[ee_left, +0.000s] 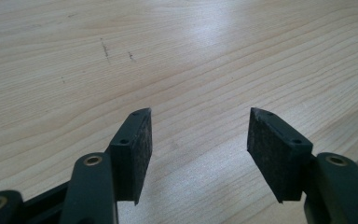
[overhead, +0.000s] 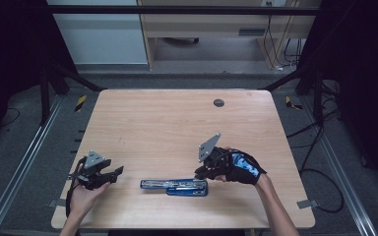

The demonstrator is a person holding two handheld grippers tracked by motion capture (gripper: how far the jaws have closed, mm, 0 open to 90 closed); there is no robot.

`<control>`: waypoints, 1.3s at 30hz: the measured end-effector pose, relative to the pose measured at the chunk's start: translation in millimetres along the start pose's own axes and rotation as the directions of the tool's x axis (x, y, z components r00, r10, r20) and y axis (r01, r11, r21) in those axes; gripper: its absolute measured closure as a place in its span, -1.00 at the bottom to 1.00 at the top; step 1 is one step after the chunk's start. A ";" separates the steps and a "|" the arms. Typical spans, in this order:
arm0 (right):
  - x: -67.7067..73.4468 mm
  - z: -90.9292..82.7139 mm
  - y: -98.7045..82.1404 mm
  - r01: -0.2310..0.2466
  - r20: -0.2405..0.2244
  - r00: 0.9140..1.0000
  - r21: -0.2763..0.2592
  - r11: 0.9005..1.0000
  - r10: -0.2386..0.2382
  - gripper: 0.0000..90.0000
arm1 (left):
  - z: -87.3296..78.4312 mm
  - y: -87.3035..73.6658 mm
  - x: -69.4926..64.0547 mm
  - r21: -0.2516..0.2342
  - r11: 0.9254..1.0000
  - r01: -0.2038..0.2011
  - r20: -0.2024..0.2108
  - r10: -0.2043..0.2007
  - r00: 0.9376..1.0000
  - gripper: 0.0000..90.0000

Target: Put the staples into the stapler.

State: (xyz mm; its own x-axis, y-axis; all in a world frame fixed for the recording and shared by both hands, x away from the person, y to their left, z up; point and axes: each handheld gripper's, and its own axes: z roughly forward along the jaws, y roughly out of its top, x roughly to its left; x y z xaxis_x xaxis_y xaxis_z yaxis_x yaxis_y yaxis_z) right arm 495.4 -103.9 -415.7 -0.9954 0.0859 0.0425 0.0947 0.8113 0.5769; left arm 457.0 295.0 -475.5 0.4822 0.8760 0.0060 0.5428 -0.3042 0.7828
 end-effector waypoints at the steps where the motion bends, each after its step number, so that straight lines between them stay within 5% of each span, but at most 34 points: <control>1: 0.3 1.1 0.4 0.006 -0.002 1.000 -0.002 1.000 -0.006 0.74 | -0.1 0.0 -0.1 0.001 1.000 -0.001 0.001 0.001 1.000 -0.10; 39: 1.2 22.0 -7.4 0.032 -0.017 0.999 0.030 0.999 -0.031 0.74 | 3.3 0.1 -2.3 0.016 1.000 -0.011 0.004 0.011 1.000 -0.09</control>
State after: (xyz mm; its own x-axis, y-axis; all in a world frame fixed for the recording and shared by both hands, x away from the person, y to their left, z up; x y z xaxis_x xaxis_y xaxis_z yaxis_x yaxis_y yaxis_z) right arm 493.8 -97.1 -437.8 -0.9980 0.0507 0.0384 0.0635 0.8305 0.5534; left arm 458.1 291.7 -477.5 0.4910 0.8710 0.0122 0.5485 -0.3201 0.7725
